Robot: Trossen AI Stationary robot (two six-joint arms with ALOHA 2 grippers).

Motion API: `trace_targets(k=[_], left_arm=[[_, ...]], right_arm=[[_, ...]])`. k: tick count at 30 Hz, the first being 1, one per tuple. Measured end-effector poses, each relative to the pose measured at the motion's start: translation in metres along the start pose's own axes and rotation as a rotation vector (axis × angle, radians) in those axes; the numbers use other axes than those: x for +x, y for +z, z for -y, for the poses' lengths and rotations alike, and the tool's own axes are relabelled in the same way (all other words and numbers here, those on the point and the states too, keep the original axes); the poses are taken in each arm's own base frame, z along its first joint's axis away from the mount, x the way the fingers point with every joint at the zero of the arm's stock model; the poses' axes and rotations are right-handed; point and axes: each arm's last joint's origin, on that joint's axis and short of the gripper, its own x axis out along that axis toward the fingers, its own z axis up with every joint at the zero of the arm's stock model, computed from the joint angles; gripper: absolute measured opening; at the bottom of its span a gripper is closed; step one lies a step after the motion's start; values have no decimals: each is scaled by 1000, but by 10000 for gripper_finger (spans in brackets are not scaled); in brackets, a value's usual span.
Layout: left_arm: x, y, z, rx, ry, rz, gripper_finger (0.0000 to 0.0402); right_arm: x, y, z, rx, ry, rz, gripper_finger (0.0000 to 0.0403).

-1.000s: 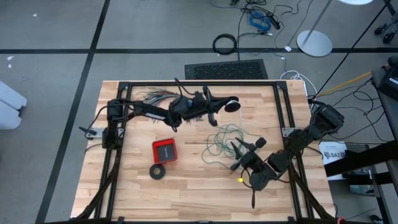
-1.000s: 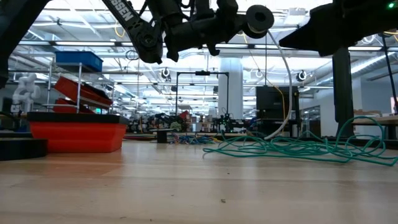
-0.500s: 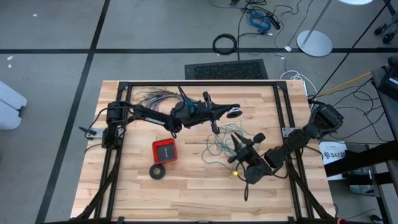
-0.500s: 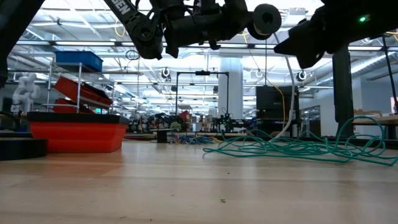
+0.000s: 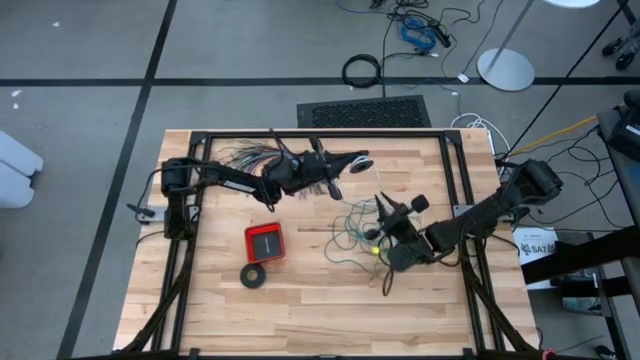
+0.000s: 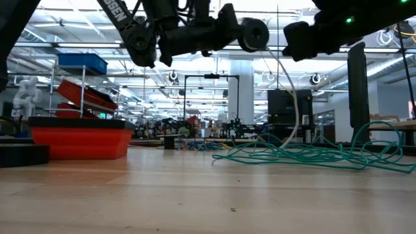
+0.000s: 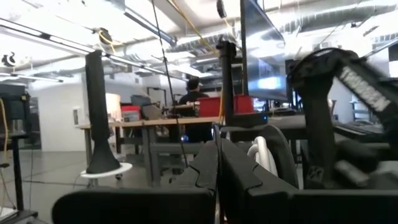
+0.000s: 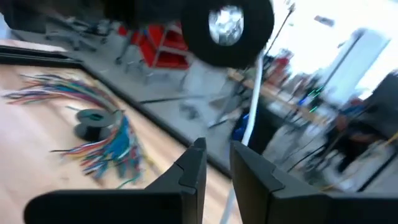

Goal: Coil cords
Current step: Coil the white wire onto the spool

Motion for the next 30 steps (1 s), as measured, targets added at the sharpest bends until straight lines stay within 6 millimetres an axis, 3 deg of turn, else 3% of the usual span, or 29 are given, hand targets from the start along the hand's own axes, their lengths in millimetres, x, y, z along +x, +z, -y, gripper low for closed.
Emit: trace_targets(k=[5,9,17,25,30], left_arm=[[-11,4,-2,3,-20,6,8],[-14,1,-2,4,-21,-11,8],[-14,1,-1,6,-24,-9,8],[-14,1,-1,35,-23,-5,8],[-14,2,-1,31,-24,-3,8]], right_arm=[[25,-7,12,112,88,-147,57],[33,-12,12,143,108,-205,68],[34,-18,6,156,133,-233,97],[22,-24,-1,152,151,-215,78],[25,-28,3,158,108,-229,63]])
